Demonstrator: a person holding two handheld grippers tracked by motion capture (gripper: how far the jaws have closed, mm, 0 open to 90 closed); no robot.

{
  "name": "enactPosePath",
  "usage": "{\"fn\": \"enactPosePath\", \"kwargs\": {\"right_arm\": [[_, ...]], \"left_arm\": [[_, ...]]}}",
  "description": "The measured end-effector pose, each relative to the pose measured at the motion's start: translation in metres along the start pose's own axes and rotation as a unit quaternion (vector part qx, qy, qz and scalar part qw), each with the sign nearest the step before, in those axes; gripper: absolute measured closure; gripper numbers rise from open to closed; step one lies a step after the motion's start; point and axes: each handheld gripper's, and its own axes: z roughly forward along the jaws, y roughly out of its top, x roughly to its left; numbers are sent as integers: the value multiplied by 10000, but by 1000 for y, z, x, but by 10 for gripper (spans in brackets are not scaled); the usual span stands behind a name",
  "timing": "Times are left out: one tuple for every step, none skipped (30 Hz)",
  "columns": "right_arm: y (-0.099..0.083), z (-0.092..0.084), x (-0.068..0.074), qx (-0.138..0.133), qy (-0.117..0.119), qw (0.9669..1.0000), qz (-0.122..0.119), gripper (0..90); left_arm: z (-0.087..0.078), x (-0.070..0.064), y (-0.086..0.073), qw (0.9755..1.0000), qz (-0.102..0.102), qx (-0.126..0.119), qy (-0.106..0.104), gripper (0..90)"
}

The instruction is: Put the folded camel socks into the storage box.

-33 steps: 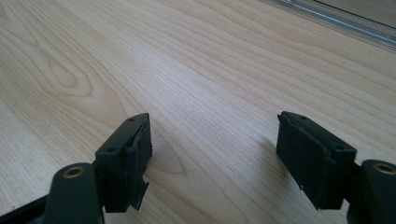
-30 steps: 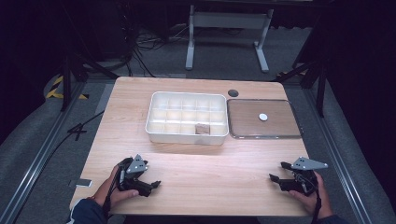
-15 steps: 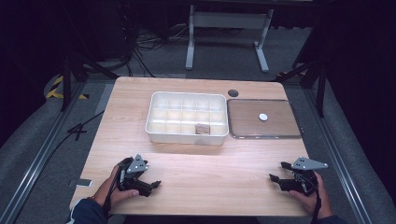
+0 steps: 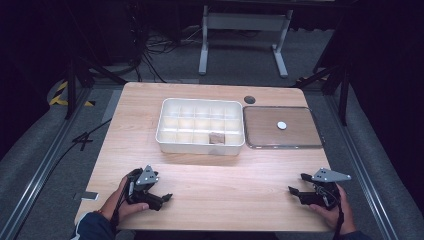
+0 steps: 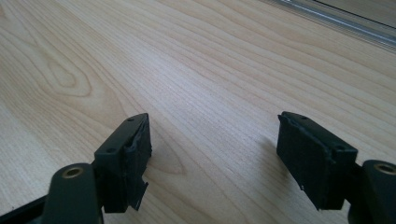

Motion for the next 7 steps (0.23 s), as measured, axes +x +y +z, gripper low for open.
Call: {"fn": "enactPosePath", "kwargs": {"right_arm": [[0,0,0,0,-1,10000,1,265],[0,0,0,0,0,10000,0,266],[0,0,0,0,0,10000,0,266],[0,0,0,0,-1,10000,1,265],[0,0,0,0,0,10000,1,266],[0,0,0,0,0,10000,1,266],[0,0,0,-2,-1,10000,-2,266]], "left_arm": [[0,0,0,10000,1,2,-20,80],[0,0,0,10000,1,10,-18,79],[0,0,0,10000,1,10,-18,78],[0,0,0,10000,-2,11,-23,78],[0,0,0,10000,0,11,-23,78],[0,0,0,10000,0,11,-23,77],[0,0,0,10000,0,7,-26,77]]}}
